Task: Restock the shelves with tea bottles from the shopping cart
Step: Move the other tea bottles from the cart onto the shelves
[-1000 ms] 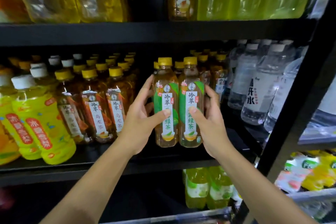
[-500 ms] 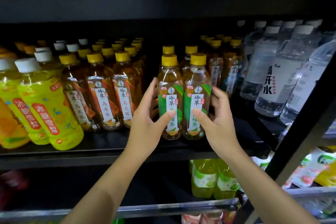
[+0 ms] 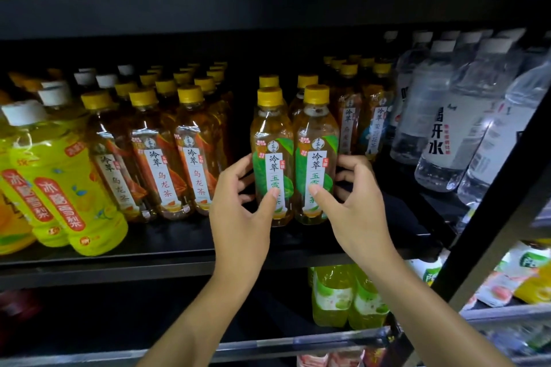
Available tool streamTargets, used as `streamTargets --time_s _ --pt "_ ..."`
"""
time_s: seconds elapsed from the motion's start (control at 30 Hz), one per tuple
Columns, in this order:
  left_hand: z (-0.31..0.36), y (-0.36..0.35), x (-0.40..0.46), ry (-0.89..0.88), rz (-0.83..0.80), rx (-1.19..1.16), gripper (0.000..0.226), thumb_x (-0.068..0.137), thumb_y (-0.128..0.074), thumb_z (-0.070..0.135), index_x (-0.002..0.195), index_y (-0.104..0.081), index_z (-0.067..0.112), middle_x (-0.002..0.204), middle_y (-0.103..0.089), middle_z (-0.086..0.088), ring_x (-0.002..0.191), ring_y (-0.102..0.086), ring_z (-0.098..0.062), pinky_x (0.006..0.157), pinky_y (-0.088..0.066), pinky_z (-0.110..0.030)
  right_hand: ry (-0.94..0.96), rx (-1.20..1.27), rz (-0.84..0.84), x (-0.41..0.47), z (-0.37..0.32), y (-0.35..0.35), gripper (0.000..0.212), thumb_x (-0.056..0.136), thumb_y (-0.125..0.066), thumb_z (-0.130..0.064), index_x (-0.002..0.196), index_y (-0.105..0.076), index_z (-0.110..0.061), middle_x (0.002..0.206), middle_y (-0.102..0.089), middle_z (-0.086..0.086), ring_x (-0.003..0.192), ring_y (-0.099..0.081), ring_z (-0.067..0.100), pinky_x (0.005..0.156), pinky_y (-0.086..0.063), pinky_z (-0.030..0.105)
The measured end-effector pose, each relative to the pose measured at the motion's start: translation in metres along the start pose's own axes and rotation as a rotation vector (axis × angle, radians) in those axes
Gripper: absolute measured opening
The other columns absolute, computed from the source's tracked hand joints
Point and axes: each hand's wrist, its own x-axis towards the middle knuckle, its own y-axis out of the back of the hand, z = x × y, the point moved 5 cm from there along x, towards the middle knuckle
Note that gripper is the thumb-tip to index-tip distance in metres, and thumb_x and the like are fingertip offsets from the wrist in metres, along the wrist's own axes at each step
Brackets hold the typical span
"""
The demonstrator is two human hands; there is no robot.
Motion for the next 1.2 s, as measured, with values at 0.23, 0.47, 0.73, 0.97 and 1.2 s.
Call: streamTargets --time_s 0.23,0.47,0.73,0.97,1.2 --pt "-0.007 -0.016 0.016 0.088 0.027 -0.009 0.059 0.089 -0.077 0.011 0.141 -0.053 0.027 0.120 -0.053 0.030 0.124 -0.057 -0.007 0.097 -0.054 -0.029 0.003 -0.059 0.029 0.025 0.009 -0.004 0.042 0.086 -0.080 -0.017 0.118 -0.053 -0.021 0.121 -0.061 0.002 0.111 -0.060 0.009 0.079 -0.058 0.025" --pt "-0.014 -0.024 0.020 0.099 0.089 0.004 0.053 0.089 -0.077 0.012 0.135 -0.055 0.027 0.131 -0.063 0.011 0.122 -0.058 -0.009 0.098 -0.056 -0.034 -0.028 -0.043 0.078 0.038 0.022 -0.012 0.042 0.087 -0.079 -0.015 0.120 -0.053 -0.019 0.122 -0.060 0.004 0.112 -0.059 0.010 0.084 -0.057 0.026" --pt "-0.008 -0.019 0.009 0.092 -0.021 0.133 0.053 0.096 -0.069 0.012 0.144 -0.048 0.019 0.133 -0.053 0.017 0.124 -0.053 -0.004 0.104 -0.051 -0.031 -0.042 -0.131 -0.041 0.021 0.016 -0.010 0.053 0.090 -0.075 -0.017 0.135 -0.048 -0.023 0.129 -0.053 -0.002 0.118 -0.053 0.011 0.101 -0.052 0.043" --pt "0.002 0.005 -0.040 -0.123 -0.266 0.656 0.068 0.102 -0.055 0.032 0.161 -0.020 0.029 0.167 -0.018 0.012 0.156 -0.009 -0.009 0.126 -0.010 -0.034 0.055 -0.506 -0.327 -0.031 -0.008 -0.006 0.074 0.097 -0.060 -0.041 0.159 -0.020 -0.031 0.158 -0.022 -0.005 0.142 -0.024 0.016 0.116 -0.029 0.041" --pt "-0.020 0.066 -0.108 -0.021 -0.284 1.188 0.072 0.097 -0.035 0.054 0.162 -0.018 0.028 0.171 -0.012 -0.005 0.157 -0.005 -0.036 0.119 -0.021 -0.058 0.303 -0.771 -0.507 -0.097 -0.004 -0.039 0.070 0.098 -0.035 -0.056 0.161 -0.017 -0.032 0.169 -0.006 0.008 0.156 0.001 0.033 0.122 0.001 0.064"
